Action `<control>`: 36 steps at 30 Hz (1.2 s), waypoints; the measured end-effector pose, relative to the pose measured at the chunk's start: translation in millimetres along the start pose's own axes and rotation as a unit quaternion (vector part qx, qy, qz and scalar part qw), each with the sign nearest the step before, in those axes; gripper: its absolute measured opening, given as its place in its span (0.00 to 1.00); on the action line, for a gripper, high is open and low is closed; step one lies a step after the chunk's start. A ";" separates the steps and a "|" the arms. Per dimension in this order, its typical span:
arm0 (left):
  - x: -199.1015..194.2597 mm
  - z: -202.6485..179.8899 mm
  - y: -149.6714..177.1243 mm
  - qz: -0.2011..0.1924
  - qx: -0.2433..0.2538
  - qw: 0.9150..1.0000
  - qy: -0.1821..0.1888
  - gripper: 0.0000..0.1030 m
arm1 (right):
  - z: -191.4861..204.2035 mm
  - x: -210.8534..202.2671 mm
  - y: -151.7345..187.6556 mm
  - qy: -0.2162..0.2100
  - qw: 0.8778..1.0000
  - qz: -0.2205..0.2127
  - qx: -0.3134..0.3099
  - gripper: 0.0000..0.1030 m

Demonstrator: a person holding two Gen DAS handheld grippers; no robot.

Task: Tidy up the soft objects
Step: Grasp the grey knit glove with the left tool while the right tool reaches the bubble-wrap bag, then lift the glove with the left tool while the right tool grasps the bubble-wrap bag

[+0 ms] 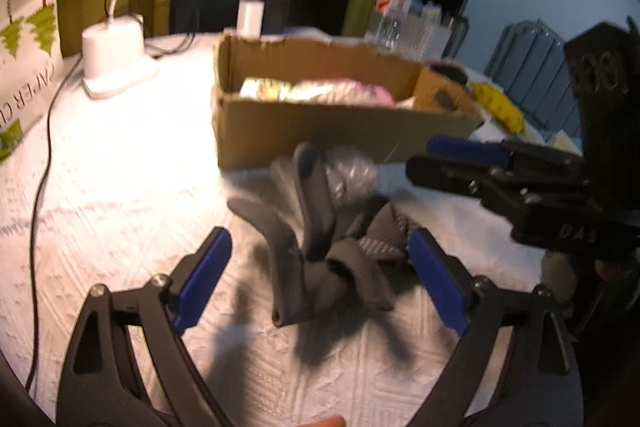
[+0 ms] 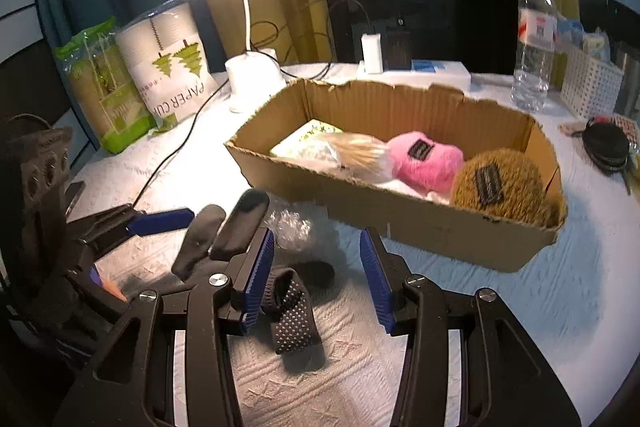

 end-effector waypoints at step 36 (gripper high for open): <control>-50.2 -41.3 -13.7 -0.048 0.036 0.998 0.001 0.13 | -15.8 -51.0 -7.2 0.006 0.998 -0.062 -0.007 0.19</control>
Point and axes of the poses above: each gripper's, at about its wrist camera, not at the fingertips, and x roughly the way its jaws point, z to its left, y to its underside, the point moved 5 cm from there along x, roughly the way its jaws point, and after that the axes turned 5 degrees about -x, right-handed, at the moved point
